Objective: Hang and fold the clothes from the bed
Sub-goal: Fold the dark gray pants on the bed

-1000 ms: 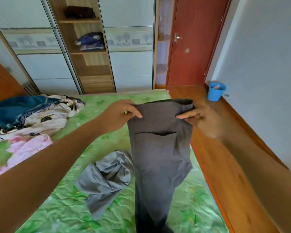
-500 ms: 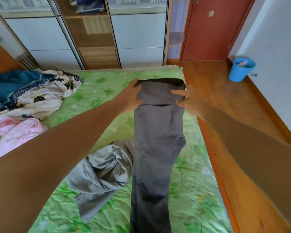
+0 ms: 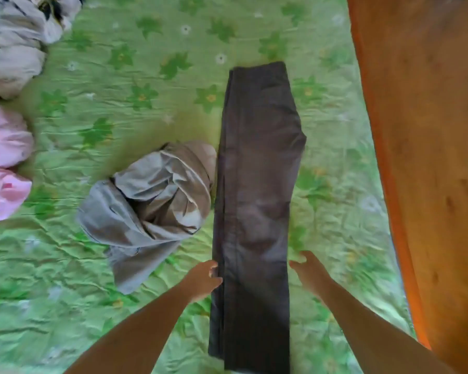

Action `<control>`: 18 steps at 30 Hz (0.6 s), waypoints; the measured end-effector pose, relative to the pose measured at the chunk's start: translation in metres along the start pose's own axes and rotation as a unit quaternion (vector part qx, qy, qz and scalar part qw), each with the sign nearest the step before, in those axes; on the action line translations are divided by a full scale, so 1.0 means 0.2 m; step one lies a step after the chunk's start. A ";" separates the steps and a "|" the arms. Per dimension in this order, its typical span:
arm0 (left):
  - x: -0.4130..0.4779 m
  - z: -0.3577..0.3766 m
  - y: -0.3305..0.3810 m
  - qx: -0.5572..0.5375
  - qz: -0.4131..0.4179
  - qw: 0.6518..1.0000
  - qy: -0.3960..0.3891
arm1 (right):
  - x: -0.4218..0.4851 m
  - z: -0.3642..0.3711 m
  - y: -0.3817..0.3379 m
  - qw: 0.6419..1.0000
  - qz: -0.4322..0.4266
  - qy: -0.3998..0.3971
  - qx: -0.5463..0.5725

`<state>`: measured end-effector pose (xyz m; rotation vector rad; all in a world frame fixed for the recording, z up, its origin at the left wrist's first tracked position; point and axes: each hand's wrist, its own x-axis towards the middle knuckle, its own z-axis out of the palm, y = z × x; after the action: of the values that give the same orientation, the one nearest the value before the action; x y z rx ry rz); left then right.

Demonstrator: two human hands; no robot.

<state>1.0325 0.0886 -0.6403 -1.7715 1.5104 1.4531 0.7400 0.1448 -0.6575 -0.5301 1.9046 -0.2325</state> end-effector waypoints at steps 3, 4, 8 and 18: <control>0.09 0.27 -0.17 -0.095 -0.017 0.995 0.014 | 0.00 0.18 0.20 0.999 0.015 0.034 0.027; 0.10 0.33 -0.20 -0.121 -0.017 0.992 0.037 | 0.00 0.22 0.24 0.998 0.017 0.051 0.044; 0.09 0.48 -0.24 -0.185 -0.004 0.974 0.129 | -0.03 0.28 0.27 0.984 0.046 -0.020 0.172; -0.07 0.57 -0.21 -0.139 -0.032 0.980 0.137 | -0.22 0.36 0.26 0.983 -0.015 -0.124 0.134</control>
<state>1.0199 0.2019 -0.6847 -2.2438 1.4123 1.4953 0.8062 0.2177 -0.6688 -0.3868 1.5936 -0.4161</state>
